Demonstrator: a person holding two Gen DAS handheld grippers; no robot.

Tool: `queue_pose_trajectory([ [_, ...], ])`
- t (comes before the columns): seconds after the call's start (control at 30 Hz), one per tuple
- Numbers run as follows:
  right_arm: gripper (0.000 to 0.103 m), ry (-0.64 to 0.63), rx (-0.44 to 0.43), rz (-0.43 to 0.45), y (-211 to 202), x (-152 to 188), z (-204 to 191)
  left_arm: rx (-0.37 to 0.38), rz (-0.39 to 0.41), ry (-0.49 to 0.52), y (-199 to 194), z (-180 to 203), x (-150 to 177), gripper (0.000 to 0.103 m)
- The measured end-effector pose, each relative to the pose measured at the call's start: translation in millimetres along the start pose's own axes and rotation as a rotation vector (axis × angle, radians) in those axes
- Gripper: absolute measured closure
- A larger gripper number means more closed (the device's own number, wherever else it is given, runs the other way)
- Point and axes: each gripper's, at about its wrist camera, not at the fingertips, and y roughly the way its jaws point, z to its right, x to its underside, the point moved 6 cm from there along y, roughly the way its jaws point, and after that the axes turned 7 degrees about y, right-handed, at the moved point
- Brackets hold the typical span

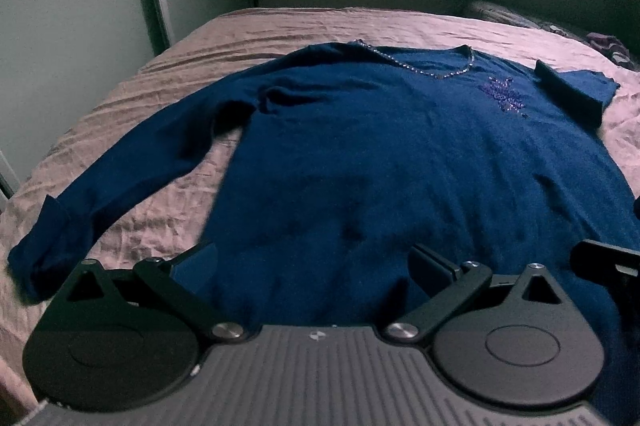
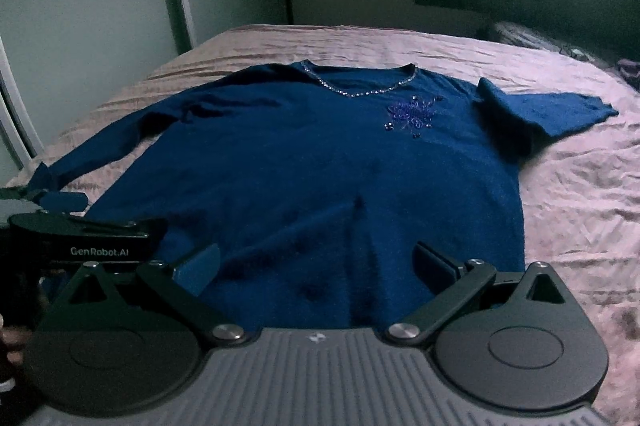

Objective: Fold small clothes

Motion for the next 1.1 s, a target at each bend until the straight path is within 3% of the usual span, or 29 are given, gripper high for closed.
queue_pose_trajectory([
  [0.17, 0.000, -0.015, -0.005, -0.001, -0.6, 1.1, -8.4, 0.004, -0.006, -0.001, 0.8, -0.6, 0.3, 0.000],
  [0.3, 0.000, 0.025, -0.061, -0.026, 0.6, 1.9, -7.1, 0.003, -0.008, 0.004, 0.2, 0.0, 0.9, 0.000],
  [1.1, 0.000, -0.052, -0.022, 0.080, -10.5, -6.4, -6.7, 0.000, -0.016, 0.013, 2.6, 0.4, 2.5, 0.000],
])
